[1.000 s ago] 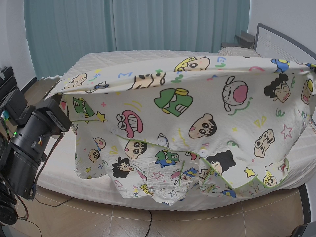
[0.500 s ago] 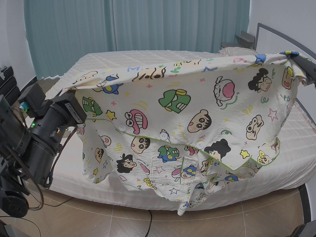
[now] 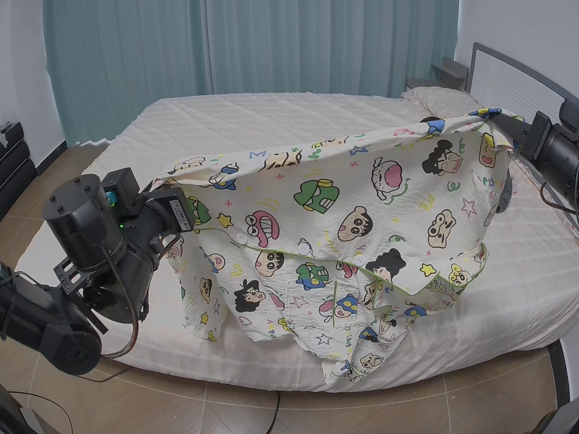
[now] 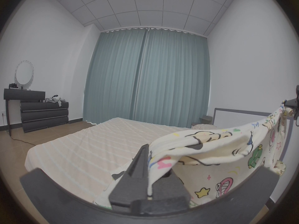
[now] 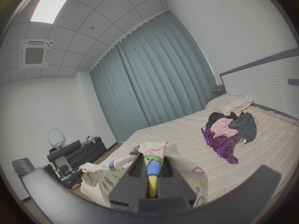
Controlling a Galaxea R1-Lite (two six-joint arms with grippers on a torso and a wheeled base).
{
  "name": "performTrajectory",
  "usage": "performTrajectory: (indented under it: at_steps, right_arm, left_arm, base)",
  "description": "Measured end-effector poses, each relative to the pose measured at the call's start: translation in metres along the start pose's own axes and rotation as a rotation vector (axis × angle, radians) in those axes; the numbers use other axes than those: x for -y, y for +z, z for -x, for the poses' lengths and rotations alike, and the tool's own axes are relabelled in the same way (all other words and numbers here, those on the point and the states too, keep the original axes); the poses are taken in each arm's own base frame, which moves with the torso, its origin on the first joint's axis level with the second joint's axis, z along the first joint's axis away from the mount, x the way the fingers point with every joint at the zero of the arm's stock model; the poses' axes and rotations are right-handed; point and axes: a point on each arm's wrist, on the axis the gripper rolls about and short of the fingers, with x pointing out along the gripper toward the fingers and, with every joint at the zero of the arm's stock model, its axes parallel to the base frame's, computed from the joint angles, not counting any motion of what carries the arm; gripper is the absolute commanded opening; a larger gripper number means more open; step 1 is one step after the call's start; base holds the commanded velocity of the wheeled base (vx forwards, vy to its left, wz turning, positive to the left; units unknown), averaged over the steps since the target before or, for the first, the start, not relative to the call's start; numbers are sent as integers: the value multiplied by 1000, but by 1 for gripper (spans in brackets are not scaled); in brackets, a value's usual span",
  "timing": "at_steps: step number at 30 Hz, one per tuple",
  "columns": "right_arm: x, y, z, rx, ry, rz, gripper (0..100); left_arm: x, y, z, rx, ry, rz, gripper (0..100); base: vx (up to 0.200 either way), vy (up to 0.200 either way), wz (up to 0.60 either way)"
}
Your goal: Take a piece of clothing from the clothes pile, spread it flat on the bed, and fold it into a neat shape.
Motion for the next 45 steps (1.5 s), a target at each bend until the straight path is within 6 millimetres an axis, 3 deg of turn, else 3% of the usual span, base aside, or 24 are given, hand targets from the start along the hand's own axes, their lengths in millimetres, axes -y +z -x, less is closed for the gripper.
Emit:
performTrajectory:
  at_steps: [12,22,39,40,45]
  right_arm:
    - [20,-25,-52,-47,-70,7,0]
    - [45,-61,-107,-135,-143,6,0]
    - [84,-134,-169,-265,-255,-147,0]
    - [85,-137,-173,-267,-258,-159,100]
    - [91,-154,-195,-259,-283,-193,100]
  left_arm:
    - [9,-30,-52,-28,66,-33,0]
    - [8,-83,-96,-109,127,-92,0]
    - [5,-151,-132,-187,178,-73,0]
    - [6,-153,-135,-183,180,-65,100]
    - [7,-161,-147,-168,190,-41,100]
  base:
    - [200,0,0]
    - [80,0,0]
    - [0,0,0]
    - [0,0,0]
    - [0,0,0]
